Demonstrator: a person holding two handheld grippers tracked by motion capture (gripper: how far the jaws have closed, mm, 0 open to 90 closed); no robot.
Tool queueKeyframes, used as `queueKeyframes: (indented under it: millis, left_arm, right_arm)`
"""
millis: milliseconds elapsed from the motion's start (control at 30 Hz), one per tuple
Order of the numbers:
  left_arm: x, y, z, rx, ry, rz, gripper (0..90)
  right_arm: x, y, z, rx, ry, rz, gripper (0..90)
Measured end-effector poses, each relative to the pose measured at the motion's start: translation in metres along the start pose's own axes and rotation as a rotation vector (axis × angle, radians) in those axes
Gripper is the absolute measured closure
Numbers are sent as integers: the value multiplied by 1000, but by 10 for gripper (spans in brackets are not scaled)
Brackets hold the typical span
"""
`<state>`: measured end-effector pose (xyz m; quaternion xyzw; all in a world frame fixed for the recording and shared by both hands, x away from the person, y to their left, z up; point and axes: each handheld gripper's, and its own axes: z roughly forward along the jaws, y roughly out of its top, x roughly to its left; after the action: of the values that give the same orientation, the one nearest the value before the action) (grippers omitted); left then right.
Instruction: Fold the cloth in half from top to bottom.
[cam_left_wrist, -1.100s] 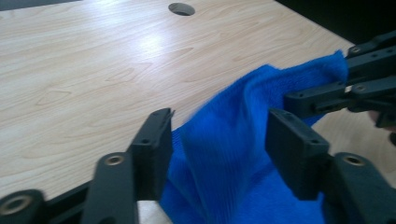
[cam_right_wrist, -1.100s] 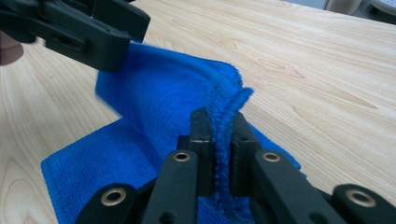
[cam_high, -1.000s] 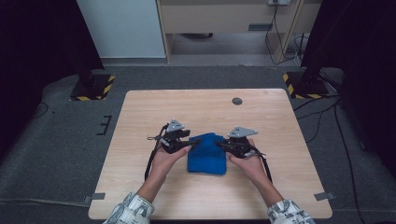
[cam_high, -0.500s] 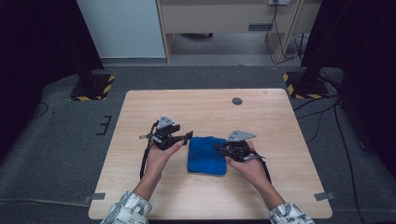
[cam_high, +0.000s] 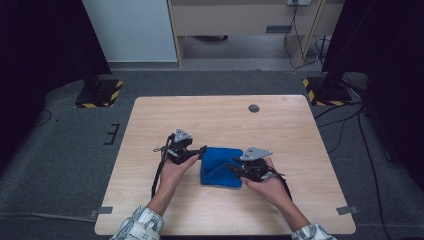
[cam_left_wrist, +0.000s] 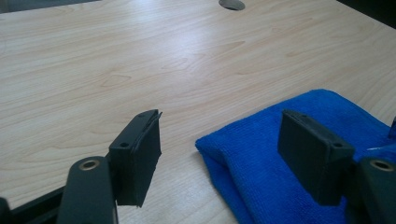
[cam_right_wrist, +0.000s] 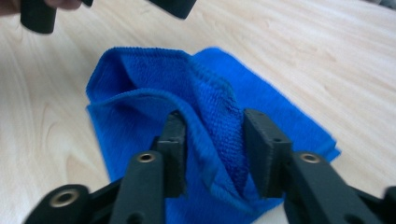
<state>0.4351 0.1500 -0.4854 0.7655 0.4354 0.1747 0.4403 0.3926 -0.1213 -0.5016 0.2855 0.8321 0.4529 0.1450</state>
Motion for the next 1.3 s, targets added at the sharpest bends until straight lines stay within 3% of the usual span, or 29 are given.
queueKeyframes:
  millis: [333,433,633,867,933,1100,1300]
  left_arm:
    - [-14,-19,-5,48,9,85,270]
    - [-20,-24,-10,40,10,111,270]
    - [-23,-27,-15,31,15,124,244]
    - [-16,-26,-16,21,50,106,194]
    - [-14,-25,-17,16,69,97,161]
    - [-8,-26,-19,24,70,76,134]
    - [5,-30,-23,32,94,48,105]
  right_arm:
    - [12,-14,-16,50,0,-17,381]
    - [14,-11,-21,32,1,-11,322]
    - [13,-5,-24,1,-48,2,242]
    - [1,-5,-21,-3,-101,30,160]
    - [-6,-3,-16,18,-118,63,143]
    - [-15,-2,-12,33,-150,78,117]
    - [-27,-3,-15,15,-169,121,110]
